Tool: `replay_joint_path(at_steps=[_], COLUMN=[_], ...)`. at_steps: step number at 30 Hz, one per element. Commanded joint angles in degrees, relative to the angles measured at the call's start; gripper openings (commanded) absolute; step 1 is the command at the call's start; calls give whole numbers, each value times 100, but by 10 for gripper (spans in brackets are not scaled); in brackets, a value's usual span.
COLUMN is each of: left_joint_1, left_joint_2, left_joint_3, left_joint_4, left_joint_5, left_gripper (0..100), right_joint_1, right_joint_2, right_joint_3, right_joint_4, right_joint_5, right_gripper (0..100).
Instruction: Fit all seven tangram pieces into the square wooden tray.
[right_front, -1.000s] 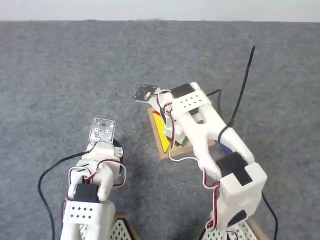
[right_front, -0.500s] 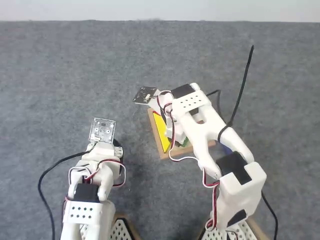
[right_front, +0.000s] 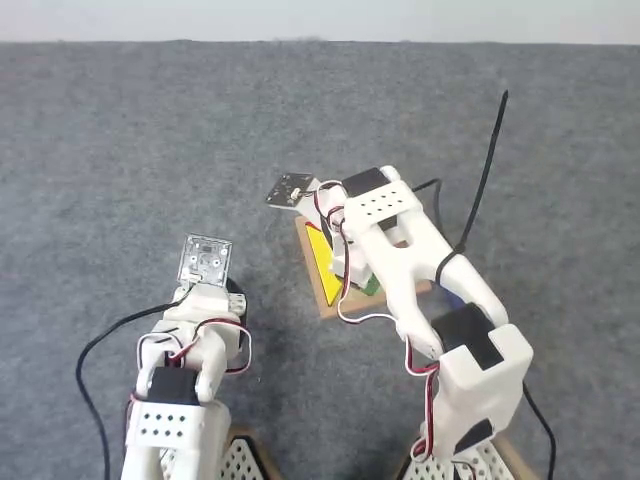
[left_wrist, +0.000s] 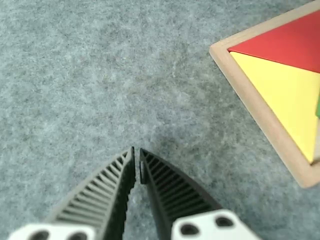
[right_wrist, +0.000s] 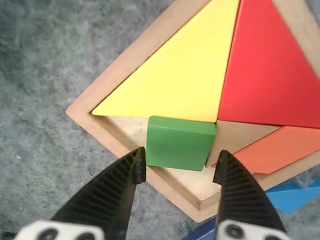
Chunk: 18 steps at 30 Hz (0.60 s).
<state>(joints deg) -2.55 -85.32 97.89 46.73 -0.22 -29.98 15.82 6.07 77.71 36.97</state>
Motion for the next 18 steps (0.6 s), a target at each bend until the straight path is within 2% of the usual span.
replay_joint_path(at_steps=[1, 6, 12, 18], left_joint_1=[-18, -18, -18, -18], left_joint_2=[-70, -70, -70, -70], left_joint_3=[-110, -110, -110, -110], left_joint_4=[0, 0, 0, 0], left_joint_5=[35, 35, 35, 35], left_gripper=[14, 14, 14, 14], right_joint_1=[13, 136, 110, 92], right_joint_2=[-110, -189, -435, -330], right_joint_3=[-44, -62, -105, -79], right_joint_4=[-48, -66, -866, -1007], right_joint_5=[53, 18, -958, -1099], right_gripper=[217, 217, 216, 216])
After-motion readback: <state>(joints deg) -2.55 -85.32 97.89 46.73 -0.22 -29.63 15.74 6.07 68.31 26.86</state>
